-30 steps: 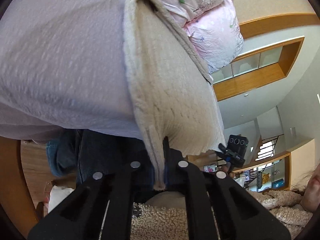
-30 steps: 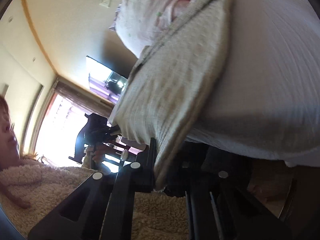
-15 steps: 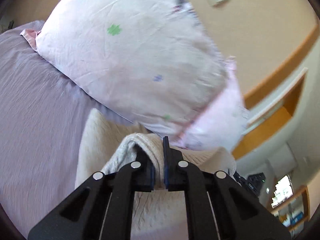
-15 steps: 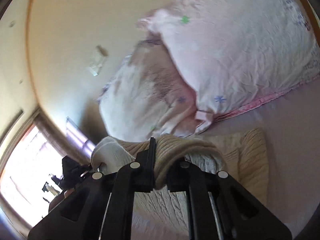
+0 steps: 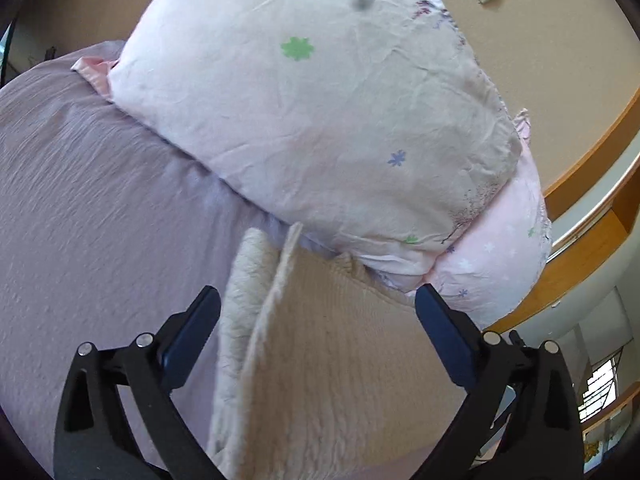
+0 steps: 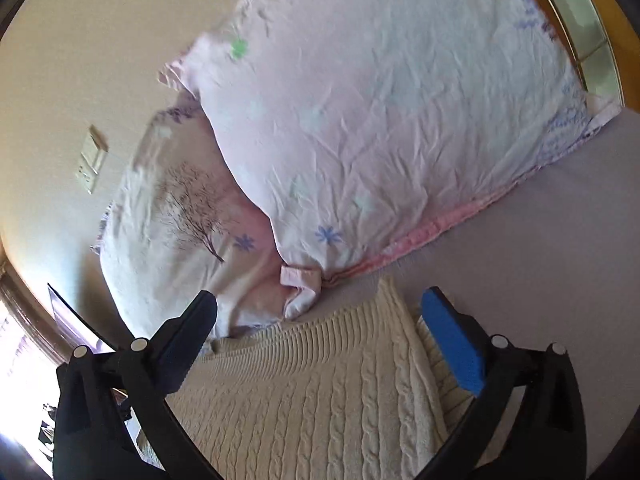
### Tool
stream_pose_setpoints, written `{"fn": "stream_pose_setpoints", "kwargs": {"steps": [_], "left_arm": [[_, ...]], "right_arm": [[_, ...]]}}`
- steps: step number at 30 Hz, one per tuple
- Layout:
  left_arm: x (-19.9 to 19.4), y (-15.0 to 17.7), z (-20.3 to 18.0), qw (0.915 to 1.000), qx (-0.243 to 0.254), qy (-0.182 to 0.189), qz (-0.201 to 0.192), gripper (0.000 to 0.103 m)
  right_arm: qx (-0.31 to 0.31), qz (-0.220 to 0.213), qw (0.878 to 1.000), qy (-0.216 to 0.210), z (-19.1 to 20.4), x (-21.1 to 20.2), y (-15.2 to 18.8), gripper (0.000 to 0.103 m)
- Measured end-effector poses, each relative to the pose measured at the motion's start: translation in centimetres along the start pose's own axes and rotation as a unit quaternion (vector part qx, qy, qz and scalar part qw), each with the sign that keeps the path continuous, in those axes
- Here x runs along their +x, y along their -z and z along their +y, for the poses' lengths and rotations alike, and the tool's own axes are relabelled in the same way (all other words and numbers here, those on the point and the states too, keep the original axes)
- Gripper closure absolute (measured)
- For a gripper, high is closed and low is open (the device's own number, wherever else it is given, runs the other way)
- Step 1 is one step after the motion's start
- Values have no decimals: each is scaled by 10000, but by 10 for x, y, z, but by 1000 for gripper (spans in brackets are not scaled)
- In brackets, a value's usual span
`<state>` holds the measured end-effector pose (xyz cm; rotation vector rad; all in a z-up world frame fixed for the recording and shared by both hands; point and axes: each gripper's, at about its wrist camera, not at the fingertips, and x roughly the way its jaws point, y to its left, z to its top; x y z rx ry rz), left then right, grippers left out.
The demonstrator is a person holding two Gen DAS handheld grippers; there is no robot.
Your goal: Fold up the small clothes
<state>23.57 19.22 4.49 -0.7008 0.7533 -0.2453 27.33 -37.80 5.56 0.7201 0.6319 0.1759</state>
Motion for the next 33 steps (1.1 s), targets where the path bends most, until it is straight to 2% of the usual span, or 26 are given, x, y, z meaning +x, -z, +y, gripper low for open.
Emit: {"fn": "stream_pose_setpoints", "kwargs": {"steps": [2,4,7,8,9,12,13,14,16,18,20,23,25,27,29,30,31,32,33], "left_arm": [[3,5,18,9991,-196,-122,343,22],[10,11,33,9975,-344,-159,596,28],[23,22,43,9949,-514,66,865,32],[24,24,44,9949,-550,202,820,33],[28,26,41,9940,-579,306,877,37],[39,34,42,9882,-962,669,981,61],[45,37,45,9845,-1159,774,1068,77],[52,42,50,9775,-1490,944,1155,84],[53,46,47,9745,-1709,1025,1029,86],[47,45,26,9753,-1639,1206,863,87],[43,42,-8,9762,-1464,1422,730,88],[52,41,-79,9684,-1062,2120,774,88],[80,52,-137,9551,-815,2646,1053,88],[130,75,-192,9344,-653,3065,1695,87],[176,101,-230,9026,-680,3482,2439,69],[191,112,-241,8885,-741,3603,2742,68],[196,118,-246,8825,-796,3658,2845,67],[194,118,-246,8845,-777,3674,2770,55],[183,112,-241,8953,-650,3623,2509,46]], "right_arm": [[198,103,9997,-123,-9,0,-2,1],[382,223,9989,-174,-17,0,-5,1],[509,303,9981,-171,-17,5,0,1],[532,309,9980,-175,-16,7,2,1],[559,312,9978,-196,-17,8,2,1],[655,351,9966,-349,-16,7,3,1],[681,376,9961,-421,-16,6,3,1],[729,443,9950,-511,-16,6,3,1],[754,483,9941,-613,-15,5,1,1],[769,459,9934,-716,-14,1,-2,1],[755,359,9935,-774,-14,-6,-7,1],[550,44,9961,-689,-13,-24,-15,1],[336,-173,9983,-449,-16,-35,-21,1],[252,-238,9992,-217,-24,-40,-26,1],[401,-91,9990,-178,-40,-38,-30,1],[584,17,9981,-218,-49,-37,-32,1],[806,133,9962,-293,-60,-36,-33,1],[928,247,9947,-354,-66,-35,-34,1],[1003,383,9935,-374,-70,-33,-34,1]]}}
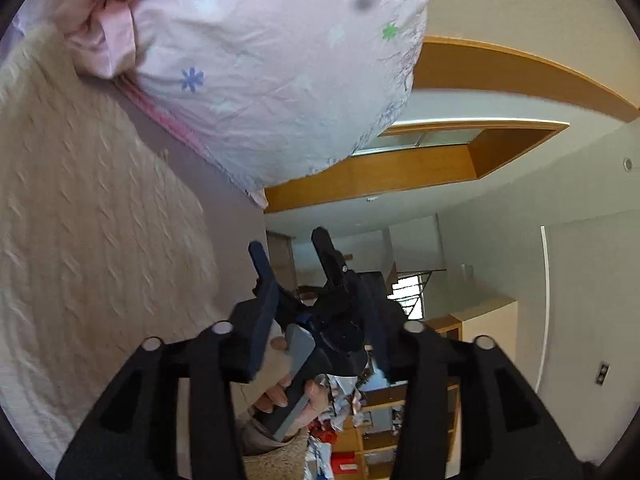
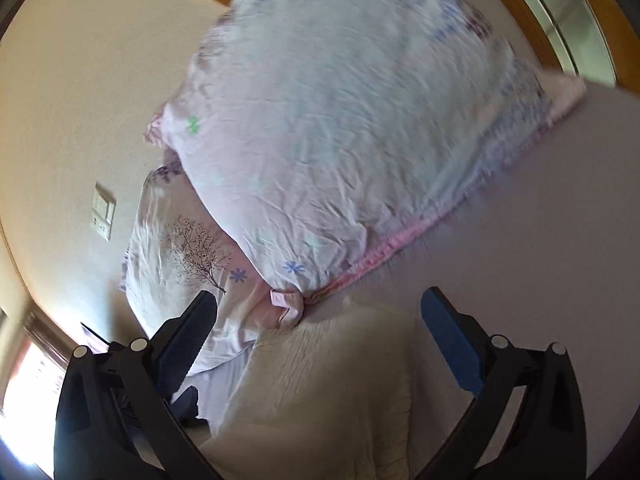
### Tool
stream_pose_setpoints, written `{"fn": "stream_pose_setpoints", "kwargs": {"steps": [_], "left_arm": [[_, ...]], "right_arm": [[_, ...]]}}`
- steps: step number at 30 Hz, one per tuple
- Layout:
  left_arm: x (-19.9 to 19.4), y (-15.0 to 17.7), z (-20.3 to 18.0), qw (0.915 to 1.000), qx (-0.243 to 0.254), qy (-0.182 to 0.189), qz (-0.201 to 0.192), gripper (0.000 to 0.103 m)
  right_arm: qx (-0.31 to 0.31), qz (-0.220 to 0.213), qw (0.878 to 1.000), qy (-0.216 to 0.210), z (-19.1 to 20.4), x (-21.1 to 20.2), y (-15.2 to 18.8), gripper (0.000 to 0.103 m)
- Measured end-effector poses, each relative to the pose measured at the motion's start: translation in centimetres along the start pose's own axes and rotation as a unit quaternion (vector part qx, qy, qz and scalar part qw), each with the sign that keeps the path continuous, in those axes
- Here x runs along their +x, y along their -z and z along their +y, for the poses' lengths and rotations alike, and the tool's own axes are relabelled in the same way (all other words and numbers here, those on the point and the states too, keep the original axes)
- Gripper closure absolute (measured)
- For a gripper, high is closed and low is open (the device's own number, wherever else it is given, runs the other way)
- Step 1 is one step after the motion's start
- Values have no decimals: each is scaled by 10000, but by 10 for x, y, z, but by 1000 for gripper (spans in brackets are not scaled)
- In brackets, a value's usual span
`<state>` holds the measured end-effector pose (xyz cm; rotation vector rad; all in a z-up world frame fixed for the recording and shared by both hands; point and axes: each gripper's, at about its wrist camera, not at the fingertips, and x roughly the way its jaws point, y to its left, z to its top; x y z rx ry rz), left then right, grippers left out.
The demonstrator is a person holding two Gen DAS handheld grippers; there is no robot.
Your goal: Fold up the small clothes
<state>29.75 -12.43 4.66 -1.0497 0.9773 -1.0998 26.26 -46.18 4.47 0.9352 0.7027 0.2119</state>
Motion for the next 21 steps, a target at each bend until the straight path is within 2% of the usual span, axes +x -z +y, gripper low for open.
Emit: {"fn": "stream_pose_setpoints", "kwargs": {"steps": [1,2,3,4,6,7,8,9,11,14,16,17,18,20,21], "left_arm": [[-19,0,-5,9987,274,-276,-334,32],[-35,-3,-10,9946,504,-648,-639,26],[-55,-2,-14,9847,786,-1229,-949,24],[-70,-1,-16,9723,1006,-1816,-1078,20],[-83,2,-11,9498,1151,-2698,-1087,20],[-84,3,-3,9434,1108,-2980,-949,20],[-81,4,6,9403,1012,-3162,-746,20],[-76,4,12,9385,925,-3271,-596,20],[-62,8,25,9366,851,-3388,-291,20],[-42,16,34,9373,894,-3367,-124,20],[-33,19,38,9436,820,-3205,-147,23],[-30,17,38,9439,820,-3185,-288,30],[-33,16,41,9435,808,-3199,-305,36],[-38,14,45,9491,830,-3025,-303,57],[-46,15,43,9539,841,-2871,-256,60]], "right_arm": [[58,187,9998,3,-3,2,-2,1],[84,335,9994,68,-4,5,-1,1],[87,517,9984,193,-6,9,0,1],[96,683,9972,293,-7,14,1,1],[99,1145,9927,371,-10,29,8,1],[122,1300,9907,371,-11,35,11,1],[159,1515,9877,357,-14,43,17,1],[187,1668,9852,353,-16,49,20,1],[211,1886,9810,407,-19,59,27,8],[-1,1933,9796,545,-16,64,33,20],[-161,1938,9785,693,-15,68,37,48],[-98,1965,9785,613,-18,69,37,53],[14,1956,9798,419,-20,69,39,63],[86,1901,9815,230,-18,67,40,67],[122,1890,9818,104,-16,66,42,68]]}}
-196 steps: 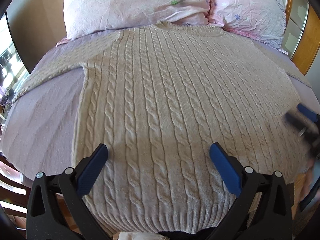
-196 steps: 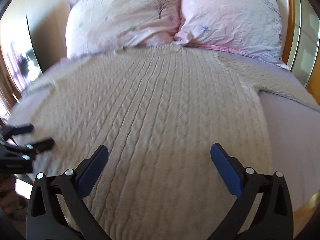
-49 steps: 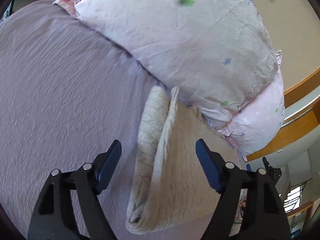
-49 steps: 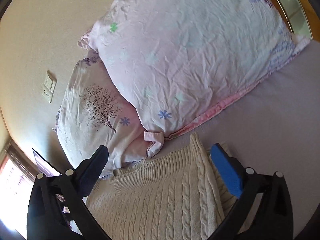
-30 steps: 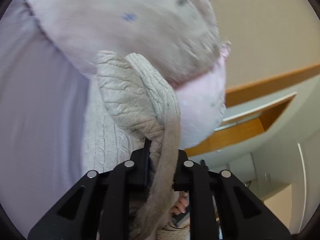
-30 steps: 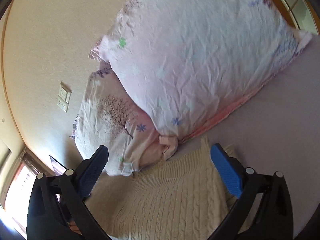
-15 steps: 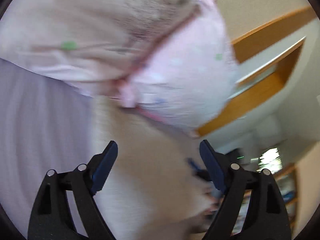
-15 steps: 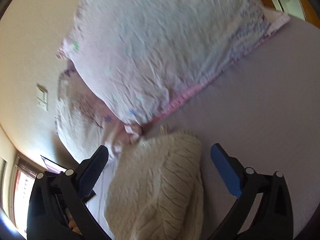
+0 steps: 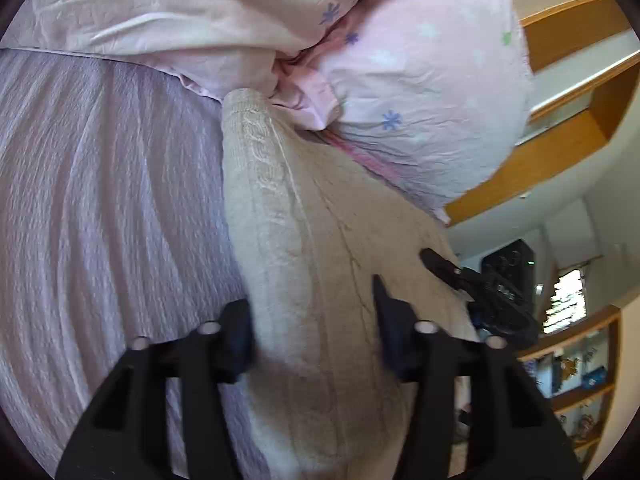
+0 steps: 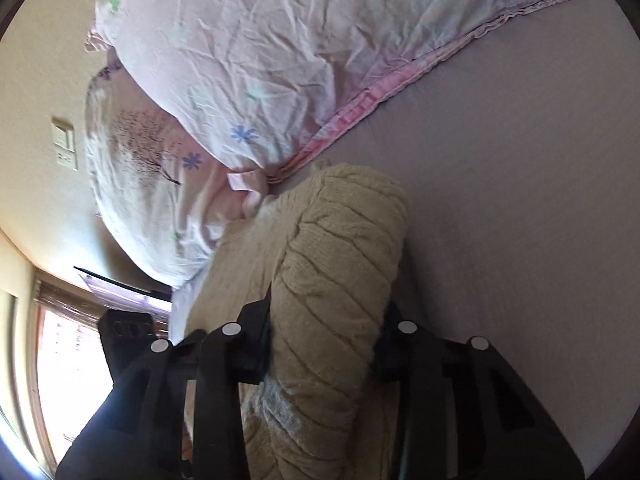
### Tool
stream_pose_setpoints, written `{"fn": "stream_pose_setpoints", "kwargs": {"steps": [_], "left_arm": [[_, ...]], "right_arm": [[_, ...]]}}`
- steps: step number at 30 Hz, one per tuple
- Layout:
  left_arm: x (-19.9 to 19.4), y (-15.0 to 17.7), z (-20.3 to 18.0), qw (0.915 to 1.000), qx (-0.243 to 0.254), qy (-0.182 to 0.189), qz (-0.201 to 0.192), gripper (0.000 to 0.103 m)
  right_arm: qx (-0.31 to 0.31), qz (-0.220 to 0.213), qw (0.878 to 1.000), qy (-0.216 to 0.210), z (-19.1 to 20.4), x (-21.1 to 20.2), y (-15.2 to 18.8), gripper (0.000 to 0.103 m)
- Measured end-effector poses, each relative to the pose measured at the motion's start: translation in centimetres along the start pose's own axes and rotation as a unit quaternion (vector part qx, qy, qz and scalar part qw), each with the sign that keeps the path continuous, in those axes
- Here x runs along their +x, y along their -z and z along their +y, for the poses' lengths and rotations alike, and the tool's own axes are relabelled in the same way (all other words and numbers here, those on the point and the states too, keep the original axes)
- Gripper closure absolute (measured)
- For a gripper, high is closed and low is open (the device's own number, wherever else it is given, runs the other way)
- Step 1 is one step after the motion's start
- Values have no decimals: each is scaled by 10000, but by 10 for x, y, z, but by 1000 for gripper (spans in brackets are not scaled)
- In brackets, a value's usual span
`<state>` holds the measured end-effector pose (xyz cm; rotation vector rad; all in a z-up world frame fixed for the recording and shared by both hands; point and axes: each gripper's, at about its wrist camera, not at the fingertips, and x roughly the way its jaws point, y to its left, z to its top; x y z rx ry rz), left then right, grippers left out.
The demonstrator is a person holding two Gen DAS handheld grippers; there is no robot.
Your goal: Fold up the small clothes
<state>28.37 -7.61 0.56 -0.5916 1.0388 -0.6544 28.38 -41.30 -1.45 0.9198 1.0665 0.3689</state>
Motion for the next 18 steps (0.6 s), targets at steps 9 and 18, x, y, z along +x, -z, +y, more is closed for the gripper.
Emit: {"fn": "stream_pose_setpoints", "kwargs": {"steps": [9,18], "left_arm": [[-109,-3,40,9876,562,-1322,-642,49],[-133,32,7,9829,1127,-905,-1139,32]], "right_arm": [[-1273,551,9898,333,92,76,29,43],[-1748,-57,9806,889,105,60,27,82]]}}
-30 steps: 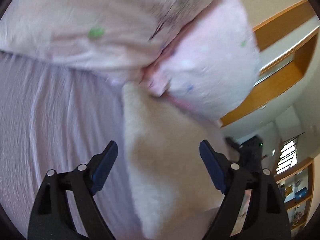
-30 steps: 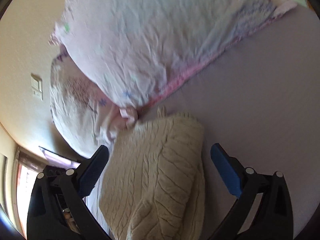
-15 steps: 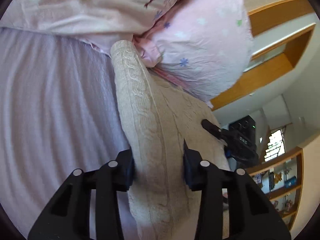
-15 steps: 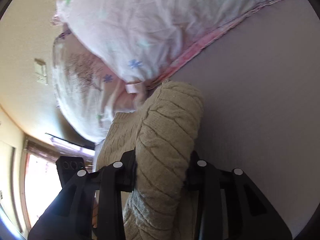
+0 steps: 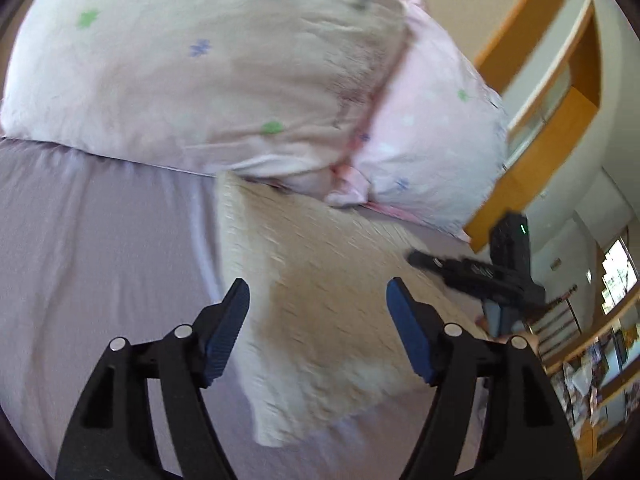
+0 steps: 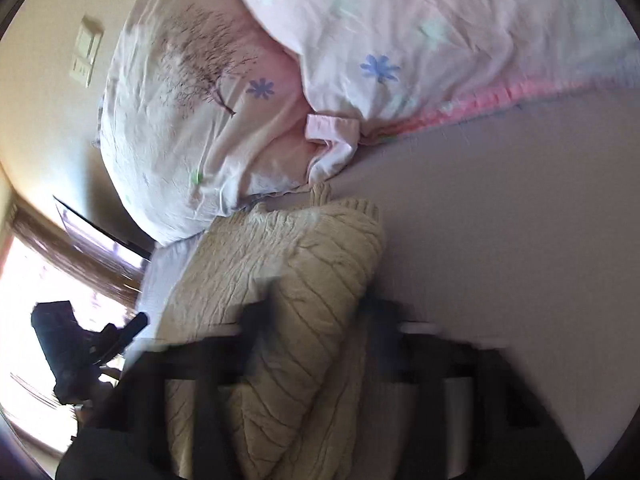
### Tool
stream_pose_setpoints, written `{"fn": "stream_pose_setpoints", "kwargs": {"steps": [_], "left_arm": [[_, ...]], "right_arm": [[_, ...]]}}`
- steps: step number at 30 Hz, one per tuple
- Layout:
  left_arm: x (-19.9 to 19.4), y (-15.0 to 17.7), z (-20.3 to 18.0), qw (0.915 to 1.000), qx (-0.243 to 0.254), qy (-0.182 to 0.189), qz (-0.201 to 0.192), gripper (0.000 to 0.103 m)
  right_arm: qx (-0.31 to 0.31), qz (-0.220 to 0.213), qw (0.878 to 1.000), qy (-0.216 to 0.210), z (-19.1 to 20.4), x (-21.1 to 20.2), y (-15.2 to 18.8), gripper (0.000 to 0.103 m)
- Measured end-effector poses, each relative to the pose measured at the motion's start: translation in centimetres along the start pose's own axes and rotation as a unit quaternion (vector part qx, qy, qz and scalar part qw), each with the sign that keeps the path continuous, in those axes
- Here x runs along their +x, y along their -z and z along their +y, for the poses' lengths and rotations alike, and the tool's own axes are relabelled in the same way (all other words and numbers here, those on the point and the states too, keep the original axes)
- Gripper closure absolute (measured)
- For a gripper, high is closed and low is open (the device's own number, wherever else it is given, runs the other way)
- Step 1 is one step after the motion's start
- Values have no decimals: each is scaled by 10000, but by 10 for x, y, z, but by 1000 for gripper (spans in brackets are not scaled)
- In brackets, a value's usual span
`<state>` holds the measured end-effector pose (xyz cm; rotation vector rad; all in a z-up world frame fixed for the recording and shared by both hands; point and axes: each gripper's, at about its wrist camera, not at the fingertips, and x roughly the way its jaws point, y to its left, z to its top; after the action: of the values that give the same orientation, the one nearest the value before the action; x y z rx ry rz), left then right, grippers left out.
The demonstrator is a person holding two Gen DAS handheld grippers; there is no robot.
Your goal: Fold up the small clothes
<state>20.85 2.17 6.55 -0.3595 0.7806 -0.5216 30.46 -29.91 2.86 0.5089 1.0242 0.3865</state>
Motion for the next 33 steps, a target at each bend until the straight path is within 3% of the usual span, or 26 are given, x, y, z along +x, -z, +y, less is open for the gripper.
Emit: {"fn": "stream_pose_setpoints", "kwargs": {"steps": [4,7,10,11,13,14,16,18,20,21,24,26,27,28,33], "left_arm": [[20,11,-23,9976,618,-263,165,33],[22,17,-30,9952,854,-463,134,34],[3,20,-24,9970,674,-369,71,31],[-8,23,-21,9973,650,-353,38,25],[-24,30,-18,9967,704,-385,-83,14],[-29,34,-17,9962,741,-425,-154,9],[-42,45,-16,9941,776,-684,-337,2],[-47,53,-15,9927,742,-857,-407,2],[-45,60,-15,9917,691,-1035,-332,2],[-43,62,-14,9909,651,-1144,-289,2],[-38,69,-8,9880,425,-1486,-9,2],[-37,74,-4,9860,253,-1650,47,2],[-37,77,-2,9852,151,-1708,54,2],[-36,79,-1,9846,100,-1741,79,2],[-21,89,-4,9806,143,-1925,343,2]], "right_arm": [[-961,-580,9896,900,28,0,-13,84],[-637,130,9879,1406,13,27,-11,83],[-619,-350,9846,1598,23,-15,-2,74],[-629,-597,9836,1583,29,-32,2,73],[-731,-1068,9864,1015,42,-73,15,54],[-810,-1177,9881,572,51,-90,26,53],[-991,-1023,9898,-66,65,-101,42,49],[-1046,-622,9924,-165,71,-87,57,42],[-701,51,9958,591,56,-49,67,39],[-511,331,9952,762,42,-35,73,40],[-374,-65,9970,667,33,-53,82,40],[-462,-375,9967,559,41,-78,92,25],[-555,-532,9952,602,47,-85,99,2],[-647,-683,9932,683,52,-88,101,1],[-986,-627,9734,1969,66,-79,129,1]]}}
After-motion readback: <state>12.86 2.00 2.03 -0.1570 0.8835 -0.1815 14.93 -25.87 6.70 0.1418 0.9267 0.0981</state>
